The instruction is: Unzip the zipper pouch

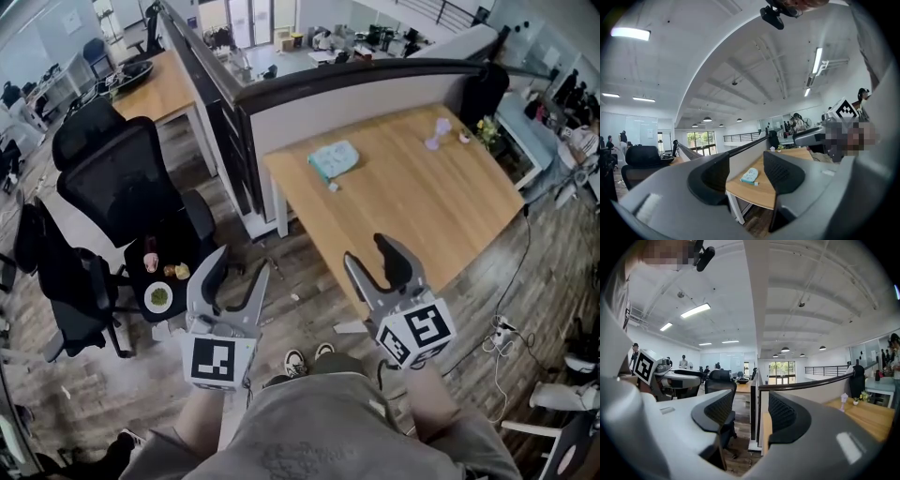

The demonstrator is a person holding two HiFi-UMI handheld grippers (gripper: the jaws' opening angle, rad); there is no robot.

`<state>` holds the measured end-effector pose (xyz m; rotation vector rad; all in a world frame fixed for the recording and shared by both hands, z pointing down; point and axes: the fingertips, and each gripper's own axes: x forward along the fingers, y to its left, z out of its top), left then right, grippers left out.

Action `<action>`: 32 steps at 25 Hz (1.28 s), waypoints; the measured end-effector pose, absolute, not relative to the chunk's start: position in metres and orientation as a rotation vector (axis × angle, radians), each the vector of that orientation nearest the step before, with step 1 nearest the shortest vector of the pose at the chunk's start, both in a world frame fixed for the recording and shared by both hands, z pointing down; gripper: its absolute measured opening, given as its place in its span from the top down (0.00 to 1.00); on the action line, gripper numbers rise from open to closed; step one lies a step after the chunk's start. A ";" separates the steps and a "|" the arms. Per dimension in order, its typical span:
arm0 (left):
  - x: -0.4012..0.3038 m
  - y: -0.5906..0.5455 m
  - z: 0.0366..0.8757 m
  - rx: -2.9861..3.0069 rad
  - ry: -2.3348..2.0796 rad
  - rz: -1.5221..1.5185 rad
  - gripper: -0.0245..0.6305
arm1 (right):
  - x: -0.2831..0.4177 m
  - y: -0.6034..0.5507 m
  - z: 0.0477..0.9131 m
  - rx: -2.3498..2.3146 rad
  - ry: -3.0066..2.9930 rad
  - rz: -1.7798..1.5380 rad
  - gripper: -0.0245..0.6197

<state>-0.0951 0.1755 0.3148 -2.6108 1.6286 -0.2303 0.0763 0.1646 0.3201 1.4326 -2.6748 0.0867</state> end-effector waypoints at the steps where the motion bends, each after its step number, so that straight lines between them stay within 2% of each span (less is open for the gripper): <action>1: -0.096 0.170 0.316 -2.613 1.632 -0.218 0.63 | 0.073 0.160 0.323 1.421 -2.674 0.092 0.61; 6: -0.102 0.134 0.318 -2.576 1.656 -0.155 0.63 | 0.060 0.128 0.330 1.372 -2.683 0.067 0.61; 15: -0.091 0.057 0.330 -2.569 1.651 -0.207 0.63 | 0.074 0.056 0.351 1.289 -2.702 0.180 0.61; 32: -0.057 -0.078 0.334 -2.538 1.687 -0.302 0.63 | 0.103 -0.085 0.364 1.189 -2.695 0.157 0.61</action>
